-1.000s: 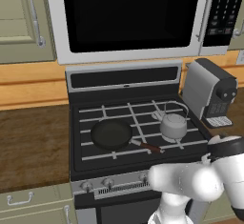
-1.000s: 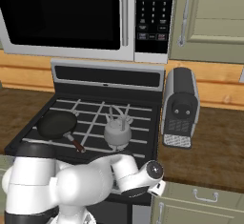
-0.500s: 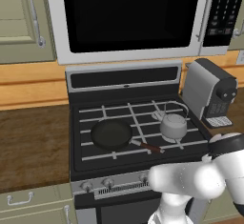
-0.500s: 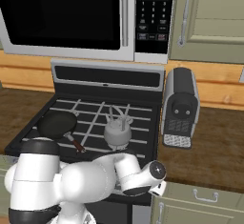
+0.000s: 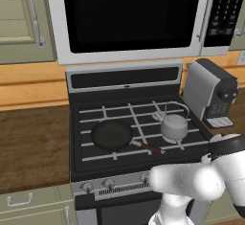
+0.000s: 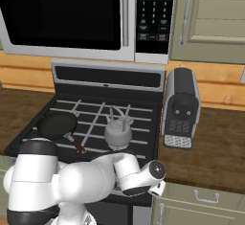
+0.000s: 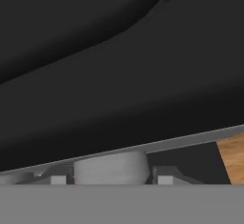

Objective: Pick the kettle from the counter and place it on a stove burner. Then turn the burner on.

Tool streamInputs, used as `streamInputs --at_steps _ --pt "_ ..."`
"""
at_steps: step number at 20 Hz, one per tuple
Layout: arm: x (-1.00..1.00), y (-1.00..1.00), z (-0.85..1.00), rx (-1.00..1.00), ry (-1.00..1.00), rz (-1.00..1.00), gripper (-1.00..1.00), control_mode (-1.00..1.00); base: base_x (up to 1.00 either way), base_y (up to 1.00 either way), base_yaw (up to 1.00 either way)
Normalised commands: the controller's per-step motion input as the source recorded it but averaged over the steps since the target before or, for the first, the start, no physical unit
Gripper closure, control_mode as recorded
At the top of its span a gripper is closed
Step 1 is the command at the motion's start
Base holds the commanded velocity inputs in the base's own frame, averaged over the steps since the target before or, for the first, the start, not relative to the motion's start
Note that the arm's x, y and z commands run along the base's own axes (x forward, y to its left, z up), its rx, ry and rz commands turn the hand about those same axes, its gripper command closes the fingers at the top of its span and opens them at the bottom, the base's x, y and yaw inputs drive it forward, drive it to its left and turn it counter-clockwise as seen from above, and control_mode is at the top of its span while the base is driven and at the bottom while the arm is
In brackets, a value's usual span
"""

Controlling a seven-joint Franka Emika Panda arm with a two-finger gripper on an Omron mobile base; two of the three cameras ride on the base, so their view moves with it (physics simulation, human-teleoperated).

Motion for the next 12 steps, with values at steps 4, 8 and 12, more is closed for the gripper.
streamInputs --at_steps 4,8,12 --pt "-0.01 0.00 0.00 0.00 0.00 0.00 1.00 -1.00 0.00 0.00 0.00" --pt "-0.42 -0.01 0.00 0.00 0.03 0.10 1.00 -1.00 0.00 0.00 0.00" --pt "-0.56 -0.07 0.00 0.00 0.10 0.18 1.00 -1.00 0.00 0.00 0.00"
